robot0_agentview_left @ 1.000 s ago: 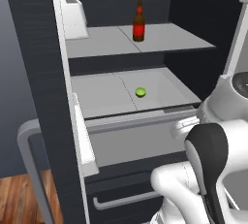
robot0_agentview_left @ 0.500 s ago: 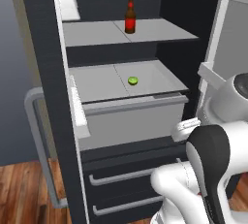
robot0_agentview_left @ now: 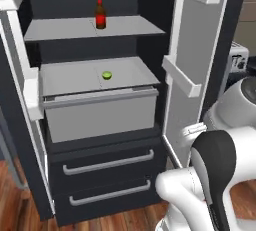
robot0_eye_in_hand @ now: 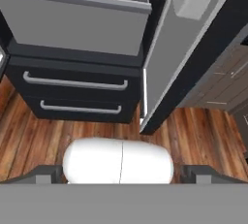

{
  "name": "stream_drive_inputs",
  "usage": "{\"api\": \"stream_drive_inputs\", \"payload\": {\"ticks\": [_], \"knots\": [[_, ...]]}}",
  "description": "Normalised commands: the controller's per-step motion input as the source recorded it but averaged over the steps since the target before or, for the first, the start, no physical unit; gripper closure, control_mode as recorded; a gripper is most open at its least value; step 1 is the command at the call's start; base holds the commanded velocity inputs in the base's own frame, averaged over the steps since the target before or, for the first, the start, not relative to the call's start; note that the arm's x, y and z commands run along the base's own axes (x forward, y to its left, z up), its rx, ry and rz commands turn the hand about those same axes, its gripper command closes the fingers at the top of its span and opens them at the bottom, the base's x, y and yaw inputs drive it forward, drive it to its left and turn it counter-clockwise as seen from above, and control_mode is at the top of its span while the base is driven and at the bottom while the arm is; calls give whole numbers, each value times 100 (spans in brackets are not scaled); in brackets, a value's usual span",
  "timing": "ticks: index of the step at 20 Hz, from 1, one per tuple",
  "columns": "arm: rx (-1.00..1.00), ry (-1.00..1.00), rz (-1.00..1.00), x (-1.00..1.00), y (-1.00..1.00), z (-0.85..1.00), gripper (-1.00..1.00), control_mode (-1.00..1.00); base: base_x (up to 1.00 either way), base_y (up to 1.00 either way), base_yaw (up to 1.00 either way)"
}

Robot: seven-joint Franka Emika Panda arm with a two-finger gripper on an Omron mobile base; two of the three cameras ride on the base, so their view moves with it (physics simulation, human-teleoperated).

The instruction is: Place the beer on the top shelf of the fridge to keep it out of children's reach, and place the kiwi and lime on lower shelves for easy access.

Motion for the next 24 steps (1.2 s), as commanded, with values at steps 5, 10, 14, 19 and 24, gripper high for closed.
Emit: {"api": "stream_drive_inputs", "payload": {"ticks": [5,10,14,19,24], "knots": [[0,0,0,0,0,0,-100,100,-19,-94,-4],[0,0,0,0,0,0,-100,100,-2,-97,-4],[0,0,0,0,0,0,-100,100,0,-92,-3],[0,0,0,0,0,0,-100,100,1,-82,-1],[0,0,0,0,0,0,-100,100,31,-41,0]]}}
